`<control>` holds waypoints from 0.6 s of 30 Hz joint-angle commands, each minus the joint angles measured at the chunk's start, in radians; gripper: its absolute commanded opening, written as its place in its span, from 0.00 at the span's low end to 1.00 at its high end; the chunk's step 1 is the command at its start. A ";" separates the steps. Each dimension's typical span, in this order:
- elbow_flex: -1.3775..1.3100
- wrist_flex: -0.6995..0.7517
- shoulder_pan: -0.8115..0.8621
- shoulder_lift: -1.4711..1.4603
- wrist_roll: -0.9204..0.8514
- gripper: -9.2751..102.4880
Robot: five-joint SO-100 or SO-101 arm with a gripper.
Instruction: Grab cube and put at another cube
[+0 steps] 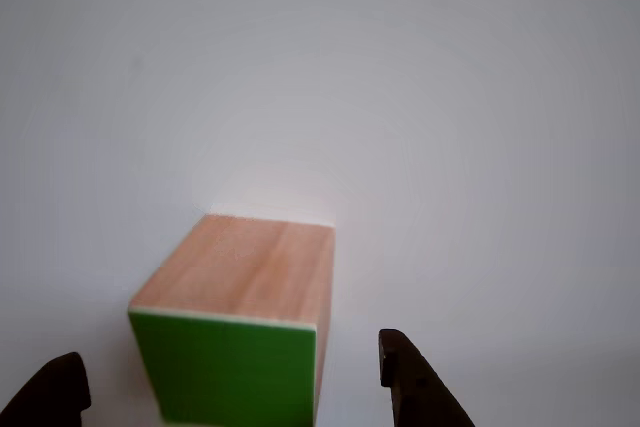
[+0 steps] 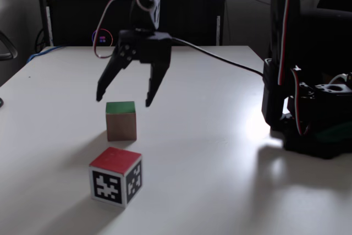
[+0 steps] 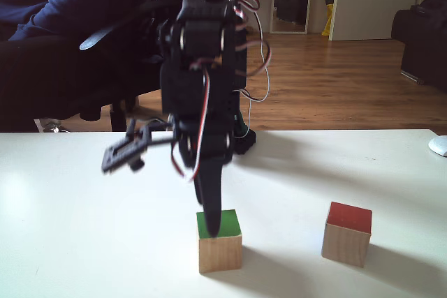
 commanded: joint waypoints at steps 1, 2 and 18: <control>-0.072 -0.018 -0.017 -0.043 0.015 0.48; -0.083 -0.018 -0.021 -0.063 0.018 0.48; -0.117 -0.034 -0.097 -0.141 0.091 0.48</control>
